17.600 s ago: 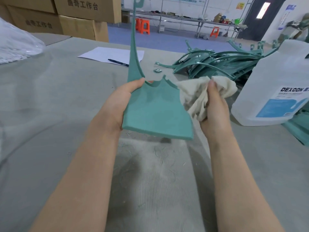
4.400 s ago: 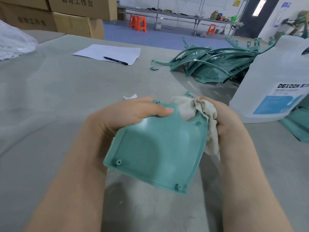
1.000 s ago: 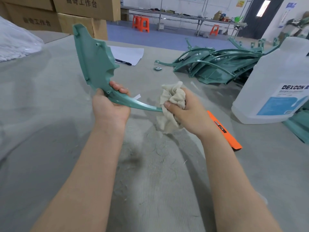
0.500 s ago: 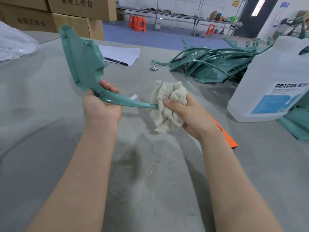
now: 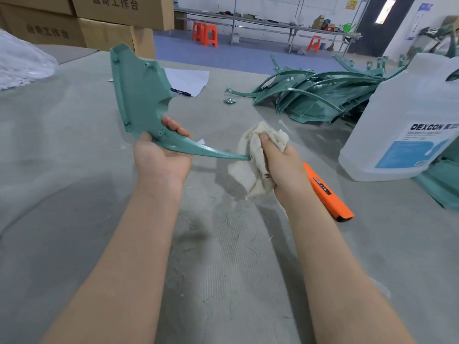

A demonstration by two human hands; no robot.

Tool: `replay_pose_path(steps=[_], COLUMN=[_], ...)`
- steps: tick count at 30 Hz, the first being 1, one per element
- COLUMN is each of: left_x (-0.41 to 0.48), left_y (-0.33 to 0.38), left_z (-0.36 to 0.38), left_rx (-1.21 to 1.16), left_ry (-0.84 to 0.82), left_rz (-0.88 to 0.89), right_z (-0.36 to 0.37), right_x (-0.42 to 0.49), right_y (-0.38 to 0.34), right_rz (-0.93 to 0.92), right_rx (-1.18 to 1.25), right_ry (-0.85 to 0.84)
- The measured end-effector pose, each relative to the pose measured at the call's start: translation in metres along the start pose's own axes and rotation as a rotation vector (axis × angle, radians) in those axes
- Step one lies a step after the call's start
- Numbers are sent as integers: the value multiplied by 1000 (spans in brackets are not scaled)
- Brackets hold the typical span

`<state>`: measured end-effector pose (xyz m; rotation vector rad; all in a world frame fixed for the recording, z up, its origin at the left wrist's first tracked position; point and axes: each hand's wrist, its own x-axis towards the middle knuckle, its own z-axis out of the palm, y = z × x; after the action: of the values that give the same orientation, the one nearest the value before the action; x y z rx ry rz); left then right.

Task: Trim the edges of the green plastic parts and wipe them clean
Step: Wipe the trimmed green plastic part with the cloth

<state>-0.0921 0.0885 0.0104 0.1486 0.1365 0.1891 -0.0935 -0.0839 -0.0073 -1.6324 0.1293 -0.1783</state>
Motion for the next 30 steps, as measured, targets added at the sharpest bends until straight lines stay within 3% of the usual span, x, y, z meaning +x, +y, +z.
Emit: replay_pose_path(steps=[3,6,14,17,20,22,24,27,30], left_x=[0,2,3,-1,-6,-5,-1,2,0], left_y=[3,5,1,-2,-4,-2,1,3,2], left_z=[-1,-3,-3,-1,2,3,2,3,6], left_rx=[22,-45,0,26,64,20,-23,8,66], left_ry=[-1,19,39,-4,-26,-15,12,46,51], left_rz=[28,44,22,0,-9,5,32,61,63], right_z=[-7,-13,-5,-3,-5,-10,-15,-17,-15], right_x=[2,2,0,1,2,1,1,-3,-6], right_y=[-1,-2,3,2,-2,-4,-5,-5,-7], right_rz=[110,80,-118,-41,59,59,23,-8,-57], right_rx=[228,257,-215,-211,-39,54,94,-36,-158], right_ry=[-178,-317,-161,-57,1,-45,-193,-338,-331])
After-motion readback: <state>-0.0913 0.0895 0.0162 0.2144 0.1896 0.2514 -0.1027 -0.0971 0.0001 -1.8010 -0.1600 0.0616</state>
